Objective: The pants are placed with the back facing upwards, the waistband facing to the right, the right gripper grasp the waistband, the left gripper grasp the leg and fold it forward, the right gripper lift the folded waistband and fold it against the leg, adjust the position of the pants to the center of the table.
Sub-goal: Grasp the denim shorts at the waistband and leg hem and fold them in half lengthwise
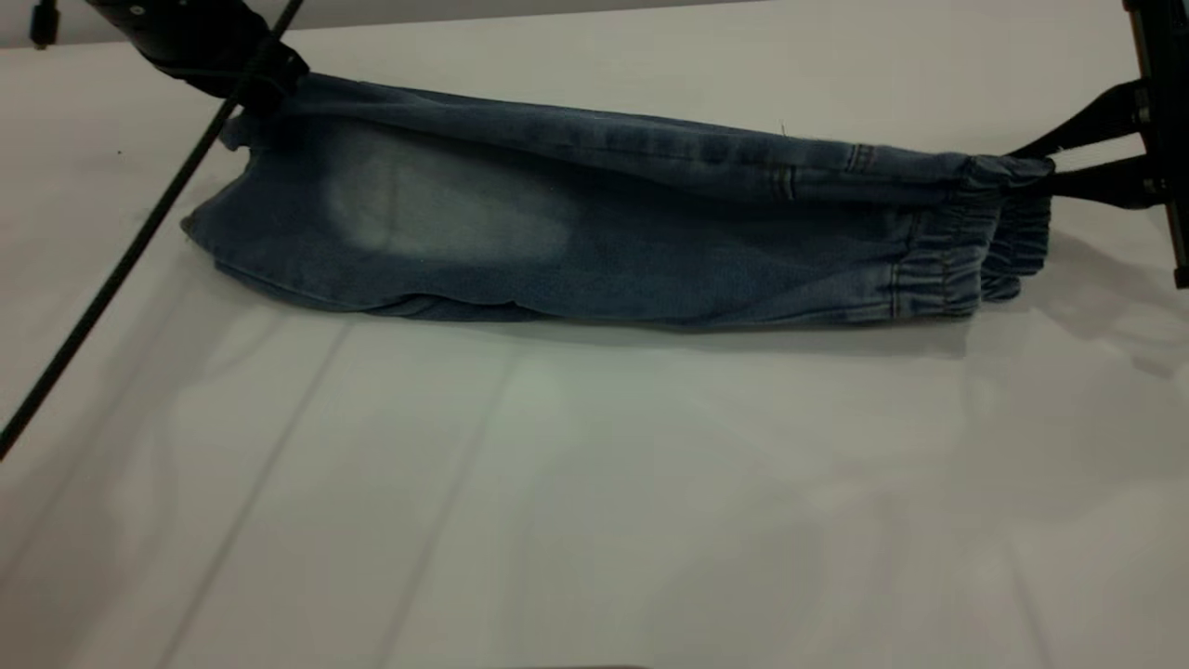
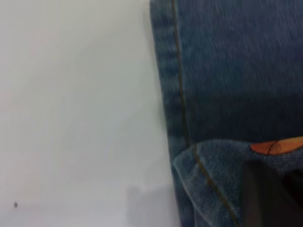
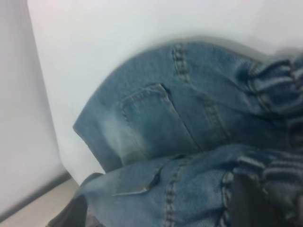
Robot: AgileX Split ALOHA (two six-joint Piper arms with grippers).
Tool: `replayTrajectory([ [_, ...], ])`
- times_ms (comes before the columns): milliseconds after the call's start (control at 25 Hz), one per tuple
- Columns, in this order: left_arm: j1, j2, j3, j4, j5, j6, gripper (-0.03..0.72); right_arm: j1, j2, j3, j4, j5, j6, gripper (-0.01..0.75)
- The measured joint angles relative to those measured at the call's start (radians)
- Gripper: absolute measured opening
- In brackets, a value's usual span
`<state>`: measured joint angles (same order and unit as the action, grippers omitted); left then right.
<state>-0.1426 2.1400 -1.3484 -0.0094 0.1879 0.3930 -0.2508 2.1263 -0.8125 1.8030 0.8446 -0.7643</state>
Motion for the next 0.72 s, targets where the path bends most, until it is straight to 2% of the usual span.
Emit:
replayTrajectory([
  [160,-0.002,0.028,-0.047,-0.058,0.002,0.0,0.064,0.0,0.013,-0.024,0.0,-0.005,0.032,0.067],
  [280,-0.002,0.033,-0.055,-0.091,-0.002,0.0,0.149,0.0,0.015,-0.031,0.0,-0.008,0.037,0.123],
  [400,-0.002,0.033,-0.055,-0.144,-0.003,-0.001,0.293,0.0,0.015,-0.034,0.004,0.001,0.033,0.239],
  [520,-0.002,0.033,-0.055,-0.228,0.004,-0.001,0.433,-0.001,0.015,-0.034,0.005,0.065,-0.025,0.394],
  [640,-0.002,0.033,-0.056,-0.265,0.04,-0.001,0.508,-0.001,0.015,-0.034,0.006,0.183,-0.102,0.535],
  [720,-0.002,0.033,-0.056,-0.271,0.067,-0.001,0.521,-0.001,0.015,-0.035,0.0,0.258,-0.136,0.583],
])
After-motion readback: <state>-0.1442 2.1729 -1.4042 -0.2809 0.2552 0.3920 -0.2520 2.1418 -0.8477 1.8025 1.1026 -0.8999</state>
